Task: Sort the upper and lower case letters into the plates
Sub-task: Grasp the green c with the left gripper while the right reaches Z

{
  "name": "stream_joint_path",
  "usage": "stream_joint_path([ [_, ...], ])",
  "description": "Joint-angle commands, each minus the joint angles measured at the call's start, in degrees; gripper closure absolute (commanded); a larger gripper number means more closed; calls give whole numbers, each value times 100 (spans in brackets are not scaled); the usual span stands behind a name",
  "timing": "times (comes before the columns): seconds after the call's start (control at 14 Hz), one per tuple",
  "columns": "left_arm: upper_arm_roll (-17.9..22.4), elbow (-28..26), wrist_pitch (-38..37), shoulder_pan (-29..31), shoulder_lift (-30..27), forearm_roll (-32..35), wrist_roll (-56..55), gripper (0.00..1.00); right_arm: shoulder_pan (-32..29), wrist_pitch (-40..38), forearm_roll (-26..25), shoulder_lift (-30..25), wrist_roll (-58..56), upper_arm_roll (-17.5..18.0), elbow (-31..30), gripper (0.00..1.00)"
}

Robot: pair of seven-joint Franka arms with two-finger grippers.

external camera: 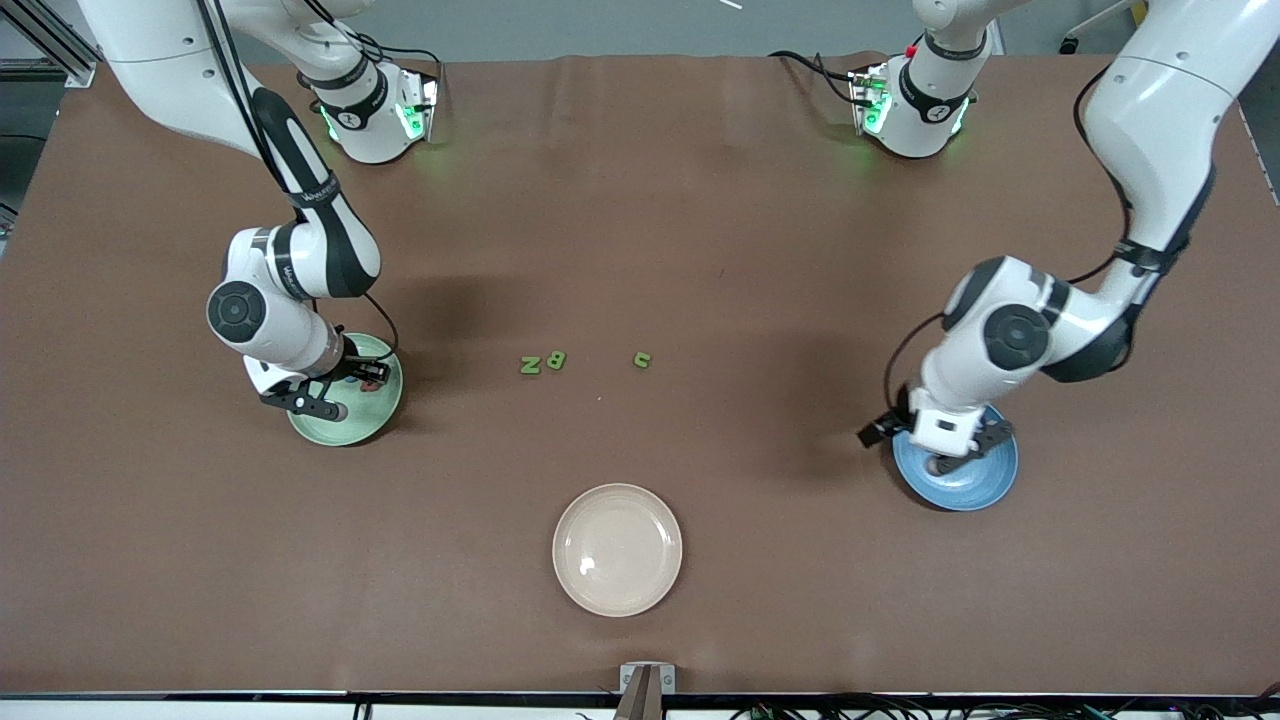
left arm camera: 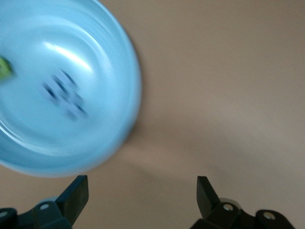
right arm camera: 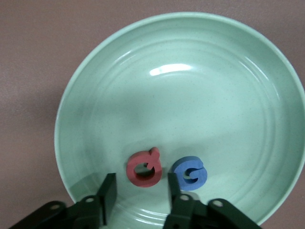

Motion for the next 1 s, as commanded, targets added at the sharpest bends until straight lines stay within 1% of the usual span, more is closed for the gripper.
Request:
stream_joint_path([
  [0.0, -60, -142, -70, -636, -146, 95, -924, 0, -22, -418, 25, -132, 68, 94, 158, 0],
  [0.14, -52, -37, -70, -1234, 11, 104, -1829, 3, 170, -929, 43, -185, 443, 111, 457, 0],
  [0.21, -52, -10, -70, -1428, 38, 104, -2103, 4, 354, -957, 43, -194, 698, 111, 502, 0],
  [0.36, -43, 104, -61, -1893, 213, 78, -2577, 7, 785, -800, 51, -150, 1121, 111, 520, 0],
  [0.57, 71, 673, -61, -2605, 661, 78, -3736, 10, 1488, -264, 235, -45, 2086, 103, 511, 0],
  [0.71, 351, 982, -35, -3097, 846, 78, -4388, 11, 1691, 9, 262, 96, 2973, 103, 511, 0],
  [0.86, 702, 1298, -8, -3677, 1118, 25, -4959, 18, 1867, 106, 262, 201, 3319, 94, 511, 0],
  [0.93, 896, 1543, 1, -3915, 1267, -10, -5275, 21, 1946, 254, 262, 237, 3546, 94, 485, 0],
])
